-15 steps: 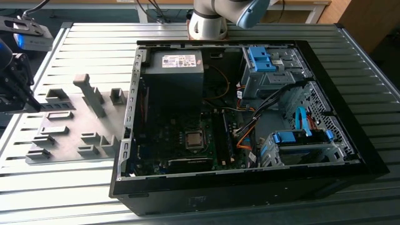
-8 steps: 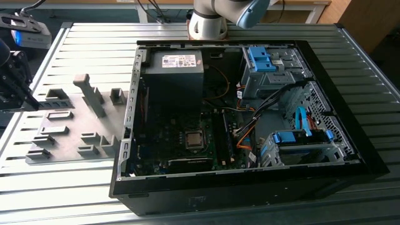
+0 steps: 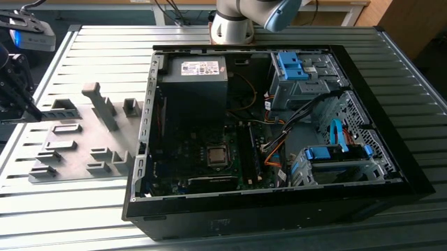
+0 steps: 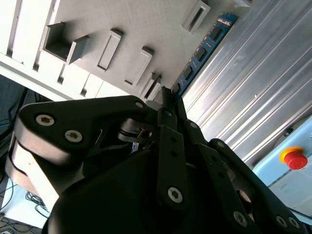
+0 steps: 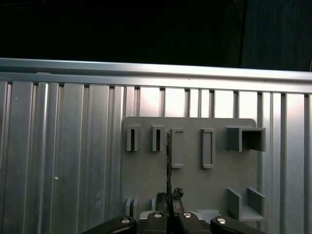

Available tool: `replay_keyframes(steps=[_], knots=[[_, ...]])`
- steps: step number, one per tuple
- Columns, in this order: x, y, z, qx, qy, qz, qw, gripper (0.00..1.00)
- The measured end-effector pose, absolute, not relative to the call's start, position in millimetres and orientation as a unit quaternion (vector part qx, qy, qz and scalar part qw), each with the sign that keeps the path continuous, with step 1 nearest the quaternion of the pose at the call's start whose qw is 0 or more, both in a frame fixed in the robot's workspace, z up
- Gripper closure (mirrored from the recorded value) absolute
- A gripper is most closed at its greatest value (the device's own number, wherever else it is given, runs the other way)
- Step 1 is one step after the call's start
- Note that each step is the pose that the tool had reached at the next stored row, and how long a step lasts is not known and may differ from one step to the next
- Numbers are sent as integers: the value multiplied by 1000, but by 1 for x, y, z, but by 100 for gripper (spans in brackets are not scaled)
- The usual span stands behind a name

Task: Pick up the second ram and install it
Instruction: 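Pick up the second ram and move it above second insertion slot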

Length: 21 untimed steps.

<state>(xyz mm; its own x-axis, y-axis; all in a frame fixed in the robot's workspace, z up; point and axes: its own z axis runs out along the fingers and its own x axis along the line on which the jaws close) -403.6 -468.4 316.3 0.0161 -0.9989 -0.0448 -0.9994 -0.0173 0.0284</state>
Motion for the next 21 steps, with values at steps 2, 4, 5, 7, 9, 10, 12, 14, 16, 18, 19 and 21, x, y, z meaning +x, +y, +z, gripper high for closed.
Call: replay_keyframes(steps=[2, 4, 5, 7, 9, 10, 12, 14, 16, 18, 19, 21], knots=[[-404, -468, 317, -713, 701, 26, 6, 86], [-404, -468, 318, -713, 701, 26, 6, 86], [-404, -468, 319, -713, 701, 26, 6, 86], [-404, -468, 319, -713, 701, 26, 6, 86], [-404, -468, 320, -713, 701, 26, 6, 86], [-404, -468, 321, -713, 701, 26, 6, 86], [-404, -468, 322, -713, 701, 26, 6, 86], [-404, -468, 322, -713, 701, 26, 6, 86], [-404, -468, 323, -713, 701, 26, 6, 86], [-404, -468, 324, -713, 701, 26, 6, 86], [-404, -468, 325, -713, 701, 26, 6, 86], [-404, -468, 326, -713, 701, 26, 6, 86]])
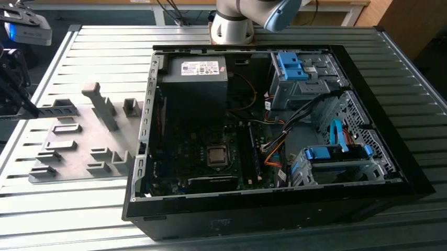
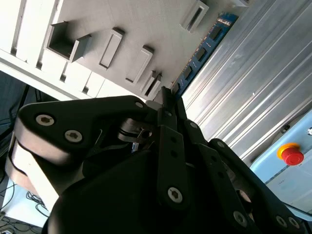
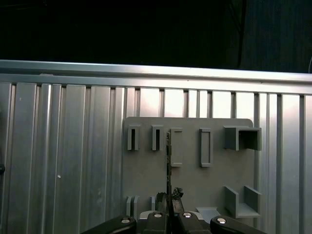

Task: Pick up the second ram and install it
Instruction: 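Pick up the second ram and move it above second insertion slot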

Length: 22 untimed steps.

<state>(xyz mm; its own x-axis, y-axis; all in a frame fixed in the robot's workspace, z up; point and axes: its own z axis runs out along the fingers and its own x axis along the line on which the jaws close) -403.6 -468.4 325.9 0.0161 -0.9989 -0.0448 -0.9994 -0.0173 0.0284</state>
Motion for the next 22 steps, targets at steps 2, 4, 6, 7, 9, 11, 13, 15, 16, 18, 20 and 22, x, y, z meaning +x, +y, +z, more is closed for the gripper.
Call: replay_keyframes(steps=[2, 4, 6, 7, 9, 11, 13, 15, 16, 18, 20, 22], knots=[[-404, -468, 327, -713, 701, 26, 6, 86], [-404, -468, 328, -713, 701, 26, 6, 86], [-404, -468, 329, -713, 701, 26, 6, 86], [-404, -468, 330, -713, 701, 26, 6, 86], [-404, -468, 332, -713, 701, 26, 6, 86], [-404, -468, 333, -713, 701, 26, 6, 86], [-404, -468, 335, -713, 701, 26, 6, 86], [-404, -468, 337, -713, 701, 26, 6, 86], [-404, -468, 338, -713, 701, 26, 6, 86], [-404, -468, 340, -713, 701, 26, 6, 86], [-404, -468, 341, -713, 701, 26, 6, 86], [-404, -468, 343, -713, 701, 26, 6, 86]])
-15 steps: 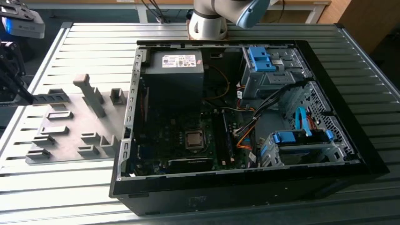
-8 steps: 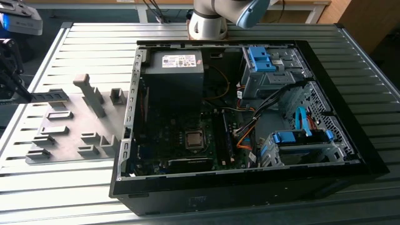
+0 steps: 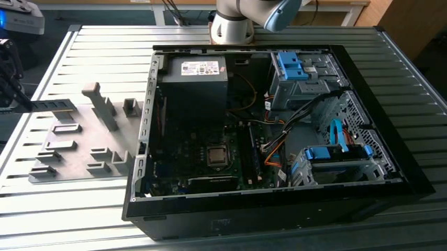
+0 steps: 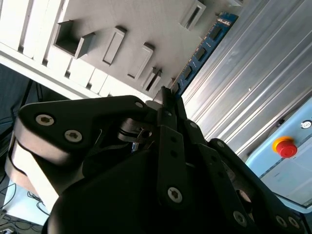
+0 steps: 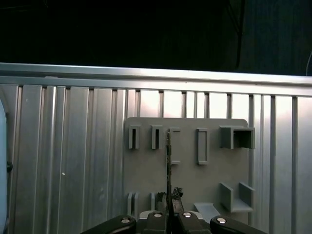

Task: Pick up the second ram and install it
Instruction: 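Pick up the second ram and move it above second insertion slot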

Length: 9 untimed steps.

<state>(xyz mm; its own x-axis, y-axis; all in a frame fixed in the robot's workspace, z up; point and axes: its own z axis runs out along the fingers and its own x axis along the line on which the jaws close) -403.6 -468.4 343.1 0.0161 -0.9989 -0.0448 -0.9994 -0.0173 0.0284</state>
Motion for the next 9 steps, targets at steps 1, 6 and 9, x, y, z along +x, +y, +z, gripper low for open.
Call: replay_keyframes(steps=[1, 6, 9], knots=[[-404, -468, 344, -713, 701, 26, 6, 86], [-404, -468, 349, -713, 701, 26, 6, 86], [-404, -468, 353, -713, 701, 26, 6, 86]])
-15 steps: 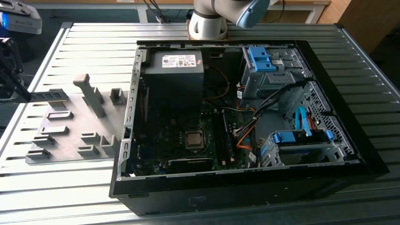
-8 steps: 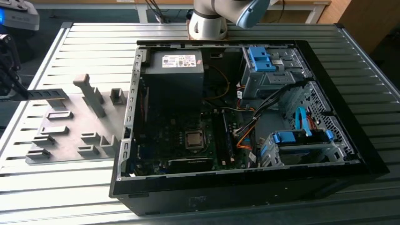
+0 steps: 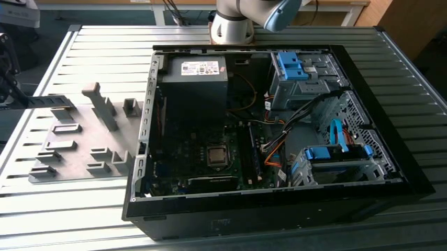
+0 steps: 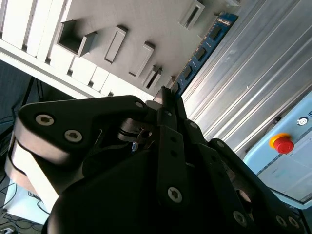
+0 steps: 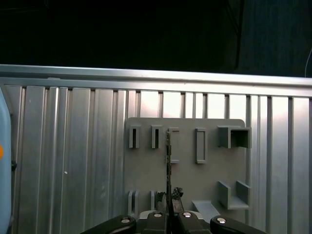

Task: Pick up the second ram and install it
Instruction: 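Pick up the second ram and move it above second insertion slot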

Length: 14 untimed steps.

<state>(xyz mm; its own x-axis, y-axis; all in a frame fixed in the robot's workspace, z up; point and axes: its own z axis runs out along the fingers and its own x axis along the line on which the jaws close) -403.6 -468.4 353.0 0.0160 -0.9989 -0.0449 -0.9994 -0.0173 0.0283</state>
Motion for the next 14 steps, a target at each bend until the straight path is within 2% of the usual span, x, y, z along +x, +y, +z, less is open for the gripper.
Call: replay_keyframes(steps=[14], knots=[[-404, -468, 374, -713, 701, 26, 6, 86]])
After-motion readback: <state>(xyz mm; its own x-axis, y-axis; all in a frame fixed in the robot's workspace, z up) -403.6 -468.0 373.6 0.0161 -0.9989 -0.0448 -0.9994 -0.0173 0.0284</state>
